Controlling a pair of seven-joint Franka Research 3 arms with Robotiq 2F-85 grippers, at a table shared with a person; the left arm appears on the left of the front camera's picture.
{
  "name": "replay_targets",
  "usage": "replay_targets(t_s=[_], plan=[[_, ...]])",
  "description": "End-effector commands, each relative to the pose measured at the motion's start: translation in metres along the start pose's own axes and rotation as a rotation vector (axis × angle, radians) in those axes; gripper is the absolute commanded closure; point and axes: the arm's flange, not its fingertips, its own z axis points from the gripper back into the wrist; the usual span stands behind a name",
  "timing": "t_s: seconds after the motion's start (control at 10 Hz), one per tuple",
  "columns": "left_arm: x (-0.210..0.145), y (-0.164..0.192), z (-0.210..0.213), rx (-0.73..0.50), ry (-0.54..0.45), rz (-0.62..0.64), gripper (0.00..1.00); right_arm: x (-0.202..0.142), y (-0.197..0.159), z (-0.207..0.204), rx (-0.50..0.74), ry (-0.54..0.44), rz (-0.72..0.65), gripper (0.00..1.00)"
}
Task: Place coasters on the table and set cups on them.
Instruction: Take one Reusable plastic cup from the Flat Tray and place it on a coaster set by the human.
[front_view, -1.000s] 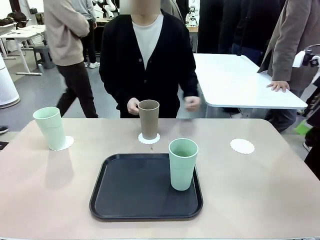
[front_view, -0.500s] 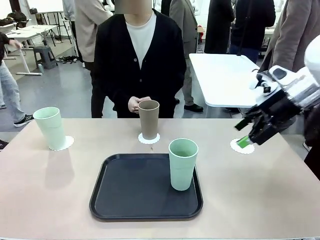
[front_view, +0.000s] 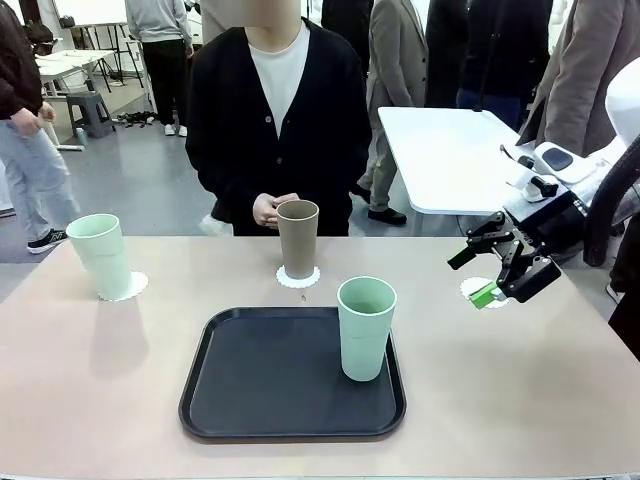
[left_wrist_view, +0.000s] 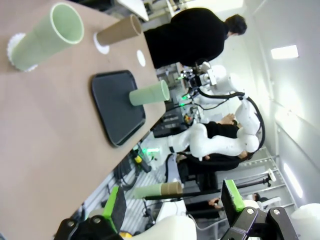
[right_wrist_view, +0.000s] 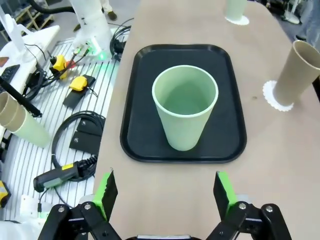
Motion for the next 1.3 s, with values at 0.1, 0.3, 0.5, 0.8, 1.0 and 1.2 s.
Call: replay_targets(t_s=[0.1, 0.3, 0.5, 0.8, 1.0, 1.2], plan=[[-0.002, -0.003, 0.004, -0.008, -0.007, -0.01, 0.0, 0.006, 0.0, -0.005, -0.02, 0.004, -0.016, 0.0], [-0.002, -0.003, 0.004, -0.008, -0.007, -0.01, 0.0, -0.003, -0.009, 0.003, -0.046, -0.079, 0.031, 0.0], [-0.002, -0.003, 0.004, -0.008, -0.007, -0.01, 0.0, -0.032, -0.017, -0.021, -0.141, -0.145, 0.143, 0.0], [-0.002, -0.003, 0.004, -0.008, -0.007, -0.01, 0.0, -0.067, -0.025, -0.06, -0.131, -0.236, 0.193, 0.0], [-0.002, -0.003, 0.004, -0.008, -0.007, -0.01, 0.0, -0.078, -0.031, -0.081, -0.099, -0.296, 0.196, 0.0], [-0.002, -0.003, 0.004, -0.008, -0.007, -0.01, 0.0, -0.089, -0.04, -0.092, -0.036, -0.4, 0.123, 0.0]])
